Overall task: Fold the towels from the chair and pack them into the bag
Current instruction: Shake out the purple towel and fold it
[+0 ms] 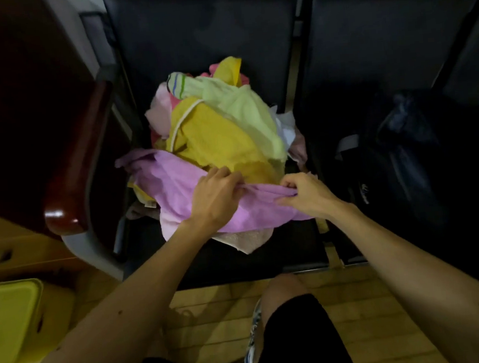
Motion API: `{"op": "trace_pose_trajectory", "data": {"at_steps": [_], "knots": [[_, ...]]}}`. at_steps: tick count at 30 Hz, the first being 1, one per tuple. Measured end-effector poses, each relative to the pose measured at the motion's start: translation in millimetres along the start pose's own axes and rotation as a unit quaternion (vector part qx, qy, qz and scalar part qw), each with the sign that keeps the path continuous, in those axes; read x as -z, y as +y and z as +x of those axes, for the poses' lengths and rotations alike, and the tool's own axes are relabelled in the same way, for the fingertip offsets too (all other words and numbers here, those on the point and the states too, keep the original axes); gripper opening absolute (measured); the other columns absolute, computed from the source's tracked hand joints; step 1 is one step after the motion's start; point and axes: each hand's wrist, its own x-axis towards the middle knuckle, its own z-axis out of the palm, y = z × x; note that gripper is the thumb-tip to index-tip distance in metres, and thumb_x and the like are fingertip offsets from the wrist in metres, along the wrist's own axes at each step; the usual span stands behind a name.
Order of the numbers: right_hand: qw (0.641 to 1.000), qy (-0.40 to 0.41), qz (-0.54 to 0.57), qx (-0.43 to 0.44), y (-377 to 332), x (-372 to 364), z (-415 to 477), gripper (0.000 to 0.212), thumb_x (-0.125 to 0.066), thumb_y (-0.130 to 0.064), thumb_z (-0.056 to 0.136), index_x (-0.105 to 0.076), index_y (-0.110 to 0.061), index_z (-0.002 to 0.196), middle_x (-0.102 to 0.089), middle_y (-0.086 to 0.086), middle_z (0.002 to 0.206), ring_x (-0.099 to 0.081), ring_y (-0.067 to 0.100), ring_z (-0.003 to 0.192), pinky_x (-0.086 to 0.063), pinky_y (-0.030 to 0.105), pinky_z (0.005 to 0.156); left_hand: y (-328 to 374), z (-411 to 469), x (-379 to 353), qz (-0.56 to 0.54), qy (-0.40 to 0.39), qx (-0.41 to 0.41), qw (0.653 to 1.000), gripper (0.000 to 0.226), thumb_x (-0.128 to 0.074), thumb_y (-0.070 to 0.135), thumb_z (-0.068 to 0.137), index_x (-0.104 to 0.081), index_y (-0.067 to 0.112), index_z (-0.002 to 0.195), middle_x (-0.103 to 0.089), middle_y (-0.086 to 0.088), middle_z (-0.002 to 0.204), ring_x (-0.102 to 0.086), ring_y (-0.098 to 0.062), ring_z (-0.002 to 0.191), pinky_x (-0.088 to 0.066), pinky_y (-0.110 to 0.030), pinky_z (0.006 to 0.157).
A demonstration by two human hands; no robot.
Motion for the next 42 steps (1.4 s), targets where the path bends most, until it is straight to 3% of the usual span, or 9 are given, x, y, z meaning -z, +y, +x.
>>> {"op": "trace_pose_trajectory", "data": {"at_steps": [5,10,15,25,29,34,36,40,42], "knots": [[0.994,-0.033,0.096,0.028,-27,35,-39,0.032,-0.088,-0.033,0.07,-0.061,-0.019,0.076,-0.047,-0.008,0.059,-0.041,0.008,0.052,-0.034,0.021,0.052,19,-15,59,0.004,0.022,0.01,1.0,0.012,-0.067,0.023,0.085,-0.069,0.014,0.093,-0.067,-0.007,0.09,-0.058,-0.034,0.092,-0.047,-0.046,0.076],[0.981,-0.08,0.178,0.024,-45,62,-74,0.061,-0.09,-0.03,0.067,-0.054,-0.021,0.114,-0.066,0.005,0.094,-0.067,0.018,0.081,-0.055,0.033,0.065,43,-15,122,-0.03,0.126,0.008,0.992,0.008,-0.06,0.014,0.086,-0.065,0.01,0.091,-0.069,-0.009,0.089,-0.06,-0.033,0.087,-0.041,-0.038,0.072],[0.947,-0.025,0.31,0.085,-89,101,-109,0.014,-0.069,-0.001,0.087,-0.067,-0.011,0.097,-0.067,0.011,0.083,-0.065,0.017,0.079,-0.051,0.026,0.077,80,-20,185,-0.085,0.198,0.072,0.974,0.008,-0.057,0.016,0.092,-0.062,0.013,0.097,-0.065,0.004,0.087,-0.056,-0.019,0.082,-0.041,-0.032,0.073],[0.826,0.011,0.55,0.123,-204,168,-174,0.009,-0.069,-0.007,0.088,-0.073,-0.014,0.092,-0.072,-0.002,0.082,-0.066,0.011,0.079,-0.058,0.022,0.074,121,-69,231,-0.123,0.085,0.046,0.988,0.027,-0.06,-0.003,0.081,-0.068,0.023,0.08,-0.07,0.009,0.084,-0.065,-0.01,0.079,-0.055,-0.032,0.082],[0.789,0.038,0.595,0.146,-233,179,-194,0.013,-0.071,-0.008,0.086,-0.074,-0.012,0.098,-0.071,0.003,0.081,-0.064,0.017,0.079,-0.055,0.032,0.081,161,-103,253,-0.392,0.1,-0.003,0.914,0.023,-0.063,0.001,0.085,-0.065,0.011,0.106,-0.07,-0.009,0.097,-0.068,-0.015,0.09,-0.058,-0.032,0.078],[0.758,0.044,0.615,0.211,-257,190,-224,0.021,-0.062,0.003,0.088,-0.07,-0.008,0.105,-0.072,0.006,0.083,-0.065,0.014,0.068,-0.057,0.022,0.064,187,-128,261,-0.462,0.099,-0.053,0.88,0.077,-0.08,0.042,0.074,-0.044,0.022,0.139,-0.063,0.001,0.126,-0.063,-0.013,0.116,-0.056,-0.029,0.09],[0.747,0.033,0.625,0.227,-263,196,-236,0.032,-0.054,0.01,0.09,-0.066,-0.008,0.113,-0.073,0.009,0.084,-0.068,0.016,0.072,-0.055,0.019,0.058,195,-127,262,-0.433,0.16,-0.026,0.887,0.067,-0.082,0.026,0.079,-0.046,0.017,0.135,-0.066,0.0,0.118,-0.067,-0.01,0.106,-0.057,-0.025,0.084],[0.741,0.039,0.616,0.263,-269,207,-255,0.042,-0.052,0.012,0.09,-0.061,-0.009,0.125,-0.075,0.008,0.088,-0.072,0.015,0.075,-0.055,0.02,0.059,201,-124,278,-0.468,0.258,0.018,0.845,0.01,-0.059,0.01,0.098,-0.061,0.01,0.108,-0.069,-0.018,0.1,-0.07,-0.032,0.092,-0.059,-0.053,0.083],[0.773,0.081,0.567,0.273,-269,215,-264,0.041,-0.061,0.006,0.088,-0.063,-0.012,0.126,-0.075,0.003,0.089,-0.07,0.011,0.075,-0.054,0.02,0.06,203,-121,294,-0.49,0.267,0.03,0.829,0.014,-0.05,0.011,0.103,-0.064,0.006,0.104,-0.068,-0.023,0.101,-0.067,-0.039,0.094,-0.057,-0.055,0.085]]}}
